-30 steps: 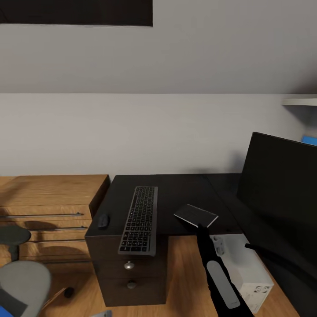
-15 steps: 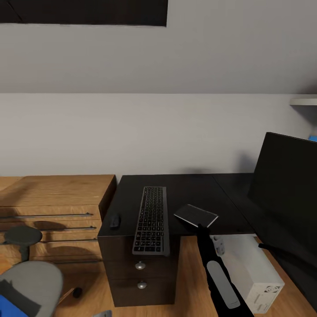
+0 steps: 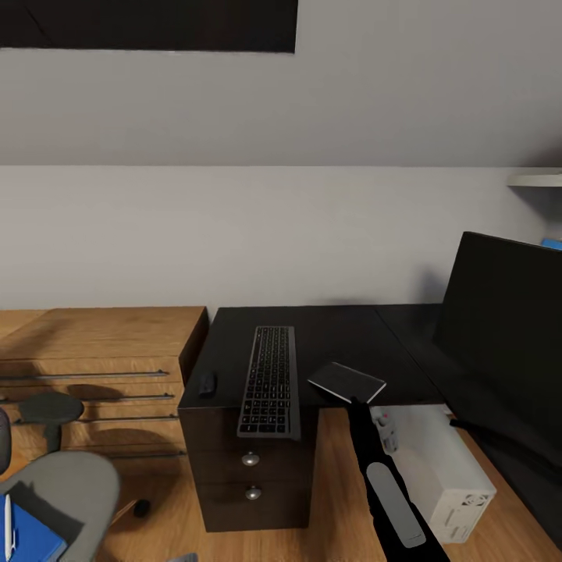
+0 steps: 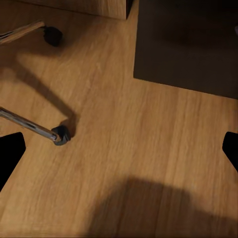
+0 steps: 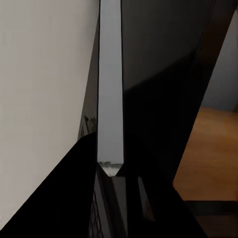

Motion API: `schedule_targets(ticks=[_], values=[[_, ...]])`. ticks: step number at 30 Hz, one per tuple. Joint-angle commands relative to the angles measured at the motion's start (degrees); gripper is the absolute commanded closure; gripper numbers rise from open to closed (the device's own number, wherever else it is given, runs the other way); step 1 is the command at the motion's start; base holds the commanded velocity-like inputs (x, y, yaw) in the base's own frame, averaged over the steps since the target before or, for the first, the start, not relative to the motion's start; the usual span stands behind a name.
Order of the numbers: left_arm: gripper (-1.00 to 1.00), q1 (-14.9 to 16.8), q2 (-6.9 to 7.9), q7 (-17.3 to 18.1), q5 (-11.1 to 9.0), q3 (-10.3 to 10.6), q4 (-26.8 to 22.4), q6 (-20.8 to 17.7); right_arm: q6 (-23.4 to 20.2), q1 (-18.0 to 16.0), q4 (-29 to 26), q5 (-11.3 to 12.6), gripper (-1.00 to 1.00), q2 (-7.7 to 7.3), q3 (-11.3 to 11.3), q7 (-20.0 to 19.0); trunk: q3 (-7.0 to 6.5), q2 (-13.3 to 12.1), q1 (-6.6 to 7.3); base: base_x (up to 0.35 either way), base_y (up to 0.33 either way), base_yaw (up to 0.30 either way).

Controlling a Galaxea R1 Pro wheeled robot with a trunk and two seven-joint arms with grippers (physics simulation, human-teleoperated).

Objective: In the bedroom, organize the workspace by keeping the computer under the desk, ensuring the monitor is on the desk, placing the keyboard on the desk next to the monitor, placing the mouse on the desk next to the keyboard, moving the folder from the swivel chair onto the desk next to the mouse, stacking the notebook on top of the folder with the pen on top of the notebook, and positioning the swivel chair next to the desk.

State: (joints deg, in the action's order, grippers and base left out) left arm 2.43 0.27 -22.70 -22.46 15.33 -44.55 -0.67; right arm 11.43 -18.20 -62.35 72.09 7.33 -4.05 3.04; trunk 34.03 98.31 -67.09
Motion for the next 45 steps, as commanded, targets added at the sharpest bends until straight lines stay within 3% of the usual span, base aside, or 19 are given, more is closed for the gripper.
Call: schedule_targets(ticks=[1,20,21,45], values=[[-1.00,0.0,0.03,-0.4,-0.3,0.2,-0.1,-0.1,0.4,0.0,0.7,1.1,1.00,-0.04,-0.2,0.3,0.07,0.0,0.01,-0.041,0.000,0.000],[-1.00,0.0,0.00,-0.5,-0.2,0.2,0.0,-0.1,0.4,0.0,0.7,1.1,1.00,-0.03,-0.2,0.5,0.07,0.0,0.01,-0.007,0.000,0.000],[-1.00,0.0,-0.01,-0.5,-0.2,0.2,0.0,-0.1,0.4,0.0,0.7,1.1,-1.00,-0.02,-0.2,0.5,0.07,0.0,0.01,0.000,0.000,0.000],[-1.00,0.0,-0.01,-0.4,-0.2,0.2,0.0,0.0,0.4,0.0,0.7,1.0,-1.00,-0.04,-0.1,0.3,0.07,0.0,0.01,0.007,-0.007,0.000]])
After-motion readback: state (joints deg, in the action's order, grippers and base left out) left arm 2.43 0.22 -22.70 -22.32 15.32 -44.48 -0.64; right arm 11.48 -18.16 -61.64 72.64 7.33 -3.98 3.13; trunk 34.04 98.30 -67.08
